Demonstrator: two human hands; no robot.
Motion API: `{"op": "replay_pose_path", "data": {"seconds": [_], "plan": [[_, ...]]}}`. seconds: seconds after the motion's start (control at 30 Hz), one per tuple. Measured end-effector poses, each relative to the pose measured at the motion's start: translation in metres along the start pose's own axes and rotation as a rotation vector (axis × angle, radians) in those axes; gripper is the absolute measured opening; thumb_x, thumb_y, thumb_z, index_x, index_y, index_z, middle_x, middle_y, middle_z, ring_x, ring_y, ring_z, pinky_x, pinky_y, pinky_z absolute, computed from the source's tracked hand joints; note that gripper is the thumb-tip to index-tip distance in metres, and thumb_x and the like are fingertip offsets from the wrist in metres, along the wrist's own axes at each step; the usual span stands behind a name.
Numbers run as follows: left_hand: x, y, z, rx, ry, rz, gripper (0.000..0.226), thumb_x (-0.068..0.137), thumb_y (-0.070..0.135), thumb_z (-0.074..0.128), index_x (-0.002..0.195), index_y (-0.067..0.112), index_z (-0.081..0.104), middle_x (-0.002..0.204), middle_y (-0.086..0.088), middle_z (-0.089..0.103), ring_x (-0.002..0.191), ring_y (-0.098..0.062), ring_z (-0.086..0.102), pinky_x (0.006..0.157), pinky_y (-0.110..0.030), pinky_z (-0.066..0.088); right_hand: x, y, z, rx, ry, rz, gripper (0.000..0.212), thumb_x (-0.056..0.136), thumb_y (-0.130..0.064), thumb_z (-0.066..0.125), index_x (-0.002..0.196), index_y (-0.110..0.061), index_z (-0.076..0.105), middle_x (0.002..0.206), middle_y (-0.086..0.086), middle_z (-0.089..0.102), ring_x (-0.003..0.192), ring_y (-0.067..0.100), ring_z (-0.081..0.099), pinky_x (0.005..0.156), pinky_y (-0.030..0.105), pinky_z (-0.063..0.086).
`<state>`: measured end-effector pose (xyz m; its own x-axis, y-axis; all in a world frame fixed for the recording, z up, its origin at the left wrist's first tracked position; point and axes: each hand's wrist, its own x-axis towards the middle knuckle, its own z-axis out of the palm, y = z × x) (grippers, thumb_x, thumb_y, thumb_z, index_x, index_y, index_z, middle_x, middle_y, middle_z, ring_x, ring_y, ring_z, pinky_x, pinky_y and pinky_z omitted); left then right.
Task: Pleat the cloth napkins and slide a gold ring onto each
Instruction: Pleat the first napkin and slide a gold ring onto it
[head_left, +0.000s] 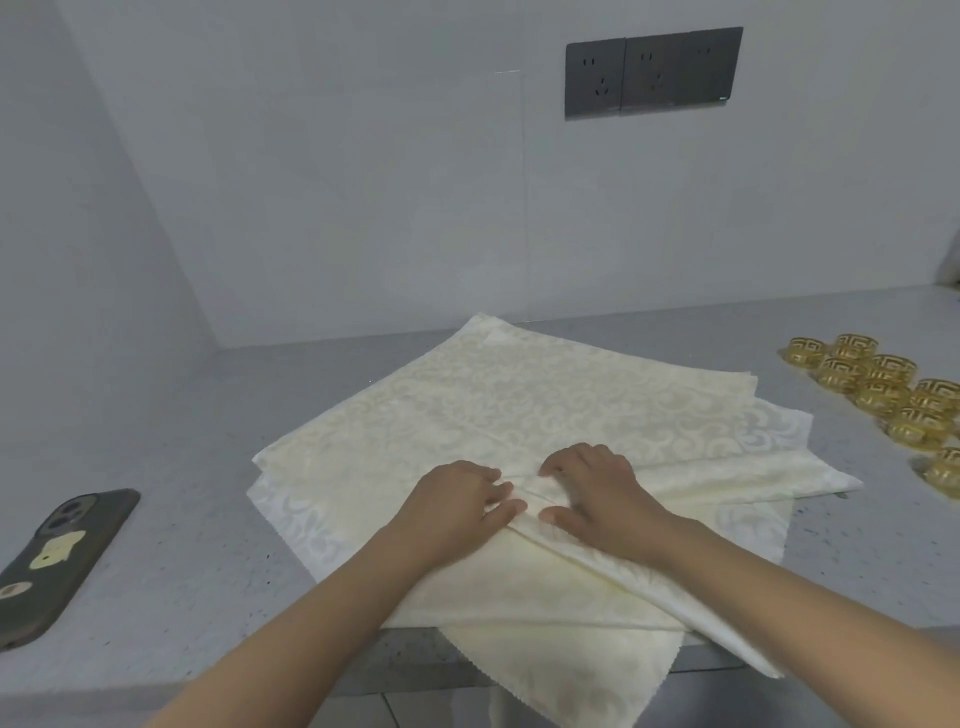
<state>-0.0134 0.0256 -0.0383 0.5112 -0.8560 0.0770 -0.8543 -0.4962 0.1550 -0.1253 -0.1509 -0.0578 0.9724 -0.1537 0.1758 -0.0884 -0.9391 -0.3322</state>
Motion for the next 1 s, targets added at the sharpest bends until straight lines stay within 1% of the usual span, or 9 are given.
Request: {"op": "replay_pose_path", "data": {"seconds": [0.13,0.27,0.37,0.5,0.6,0.73,0.83,0.93,1.0], "plan": [[0.008,0.0,-0.003,0.028,-0.043,0.001,0.09,0.064,0.077,0.016,0.115,0.023,0.067,0.114,-0.002,0.066,0.11,-0.016,0.056,0.091,-0.036,0.044,-0.012,0.002,0.005,-0.016,0.03,0.044,0.078,0.072,-0.076,0.019,0.135,-0.033,0.037,0.128,-0.011,0.041,0.121,0.012,0.033,0.092,0.022,0.014],[0.012,-0.004,-0.001,0.058,-0.083,-0.009,0.094,0.058,0.082,0.021,0.121,0.027,0.064,0.119,0.002,0.065,0.113,-0.015,0.056,0.093,-0.034,0.044,-0.005,0.002,-0.004,0.063,-0.069,0.093,0.051,0.088,-0.058,0.05,0.133,-0.035,0.041,0.128,-0.008,0.043,0.121,0.014,0.033,0.099,0.027,0.02],[0.015,-0.001,-0.003,0.127,-0.104,0.012,0.102,0.053,0.081,0.014,0.116,0.02,0.065,0.118,-0.003,0.064,0.111,-0.019,0.056,0.092,-0.037,0.045,0.004,0.007,-0.026,0.112,-0.148,0.206,0.032,0.091,-0.043,0.054,0.119,-0.029,0.055,0.119,-0.01,0.055,0.115,0.014,0.046,0.098,0.028,0.03],[0.017,0.0,-0.005,0.105,-0.113,0.014,0.103,0.049,0.083,0.014,0.114,0.021,0.067,0.115,-0.004,0.065,0.111,-0.019,0.056,0.092,-0.037,0.045,0.019,0.011,-0.064,-0.025,-0.381,0.335,0.034,0.089,-0.039,0.055,0.099,-0.007,0.063,0.101,0.005,0.065,0.084,0.016,0.055,0.074,0.027,0.039],[0.019,0.001,-0.004,0.121,-0.16,-0.018,0.094,0.057,0.083,0.026,0.114,0.021,0.067,0.117,-0.005,0.065,0.111,-0.02,0.056,0.092,-0.037,0.045,0.026,0.012,-0.075,-0.116,-0.511,0.409,0.031,0.084,-0.044,0.061,0.08,-0.013,0.059,0.08,-0.003,0.057,0.071,0.015,0.053,0.057,0.022,0.037],[0.02,0.001,-0.004,0.139,-0.188,-0.045,0.075,0.071,0.075,0.039,0.117,0.022,0.066,0.115,-0.003,0.065,0.109,-0.019,0.055,0.09,-0.037,0.046,0.036,0.009,-0.077,-0.13,-0.551,0.457,0.032,0.078,-0.045,0.068,0.088,-0.016,0.058,0.088,-0.004,0.055,0.08,0.019,0.054,0.061,0.024,0.04],[0.02,0.0,-0.003,0.135,-0.171,-0.043,0.064,0.079,0.072,0.048,0.114,0.022,0.067,0.106,-0.001,0.065,0.102,-0.019,0.057,0.085,-0.036,0.047,0.04,0.002,-0.074,-0.093,-0.536,0.405,0.023,0.078,-0.026,0.07,0.088,-0.01,0.056,0.08,-0.002,0.053,0.068,0.015,0.05,0.053,0.021,0.035],[0.021,0.0,-0.003,0.115,-0.181,-0.063,0.078,0.068,0.08,0.04,0.111,0.022,0.068,0.107,-0.002,0.065,0.099,-0.018,0.057,0.083,-0.035,0.048,0.043,-0.006,-0.064,-0.074,-0.495,0.376,0.009,0.073,-0.01,0.067,0.08,-0.009,0.06,0.078,0.005,0.054,0.067,0.018,0.05,0.047,0.02,0.034],[0.021,0.001,-0.003,0.119,-0.173,-0.066,0.068,0.074,0.076,0.047,0.11,0.022,0.069,0.102,-0.002,0.065,0.097,-0.018,0.058,0.08,-0.034,0.047,0.045,-0.009,-0.064,-0.058,-0.48,0.404,0.01,0.074,-0.015,0.07,0.076,-0.009,0.062,0.07,0.005,0.053,0.062,0.018,0.049,0.044,0.018,0.033]]}}
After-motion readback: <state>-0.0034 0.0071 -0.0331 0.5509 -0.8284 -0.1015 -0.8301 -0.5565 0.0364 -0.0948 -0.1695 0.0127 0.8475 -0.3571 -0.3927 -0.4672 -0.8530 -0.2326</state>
